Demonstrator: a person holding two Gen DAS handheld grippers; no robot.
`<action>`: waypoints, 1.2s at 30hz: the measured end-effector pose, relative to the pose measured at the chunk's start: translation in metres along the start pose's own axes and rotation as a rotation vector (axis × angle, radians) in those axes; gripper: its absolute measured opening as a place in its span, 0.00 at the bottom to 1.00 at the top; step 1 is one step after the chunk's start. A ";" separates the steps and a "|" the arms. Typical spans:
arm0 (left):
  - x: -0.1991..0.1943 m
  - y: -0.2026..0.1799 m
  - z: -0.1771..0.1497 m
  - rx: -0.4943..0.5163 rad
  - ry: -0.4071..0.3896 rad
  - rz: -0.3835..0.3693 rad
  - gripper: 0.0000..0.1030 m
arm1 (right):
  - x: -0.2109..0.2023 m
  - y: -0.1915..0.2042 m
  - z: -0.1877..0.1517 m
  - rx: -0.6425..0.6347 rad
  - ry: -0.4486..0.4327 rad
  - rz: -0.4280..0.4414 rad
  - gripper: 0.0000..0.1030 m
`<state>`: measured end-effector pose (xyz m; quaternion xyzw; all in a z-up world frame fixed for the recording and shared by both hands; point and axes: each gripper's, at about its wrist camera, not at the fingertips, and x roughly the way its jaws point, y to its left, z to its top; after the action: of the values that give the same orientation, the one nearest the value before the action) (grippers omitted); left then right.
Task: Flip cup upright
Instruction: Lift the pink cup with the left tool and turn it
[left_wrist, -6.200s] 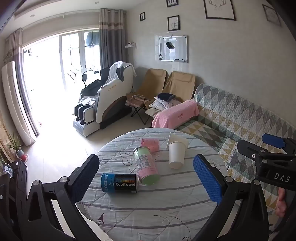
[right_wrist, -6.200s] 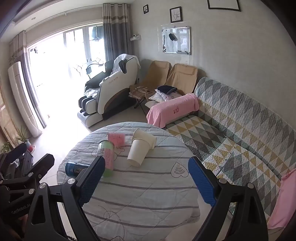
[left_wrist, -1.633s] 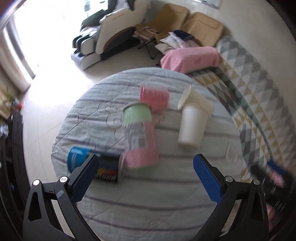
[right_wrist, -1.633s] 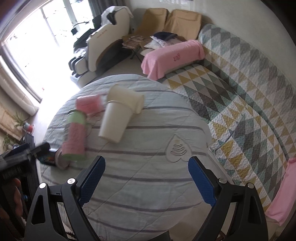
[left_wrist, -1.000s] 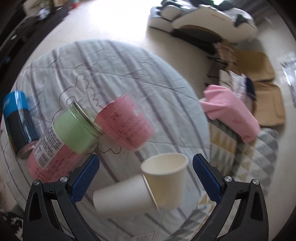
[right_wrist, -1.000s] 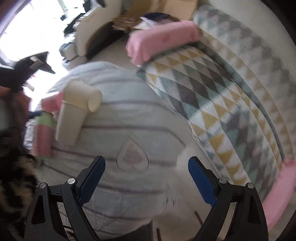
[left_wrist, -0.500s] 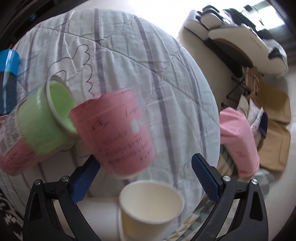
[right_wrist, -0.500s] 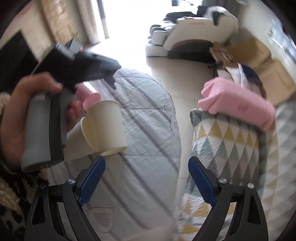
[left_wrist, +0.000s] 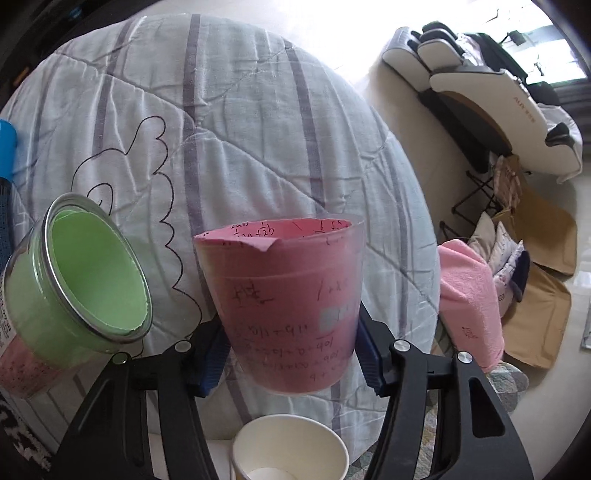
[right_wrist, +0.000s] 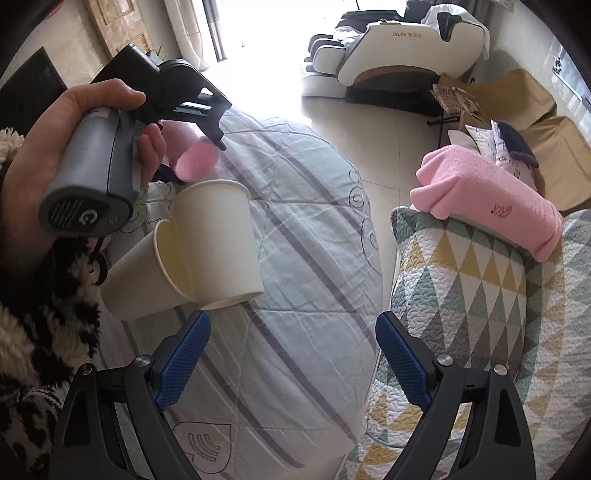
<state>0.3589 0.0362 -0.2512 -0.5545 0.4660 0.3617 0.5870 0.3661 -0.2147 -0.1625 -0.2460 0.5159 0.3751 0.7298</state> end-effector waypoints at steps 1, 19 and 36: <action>-0.002 -0.002 0.000 0.024 -0.015 -0.004 0.58 | -0.001 0.000 -0.001 0.007 0.000 -0.006 0.89; -0.081 -0.035 -0.049 0.575 -0.072 -0.146 0.59 | -0.045 0.002 -0.027 0.303 -0.091 -0.055 0.89; -0.116 0.125 -0.104 1.235 0.140 0.013 0.59 | -0.089 0.093 -0.113 0.619 -0.167 -0.055 0.90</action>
<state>0.1906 -0.0406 -0.1753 -0.1321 0.6298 -0.0085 0.7654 0.2106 -0.2695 -0.1153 0.0054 0.5370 0.1993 0.8197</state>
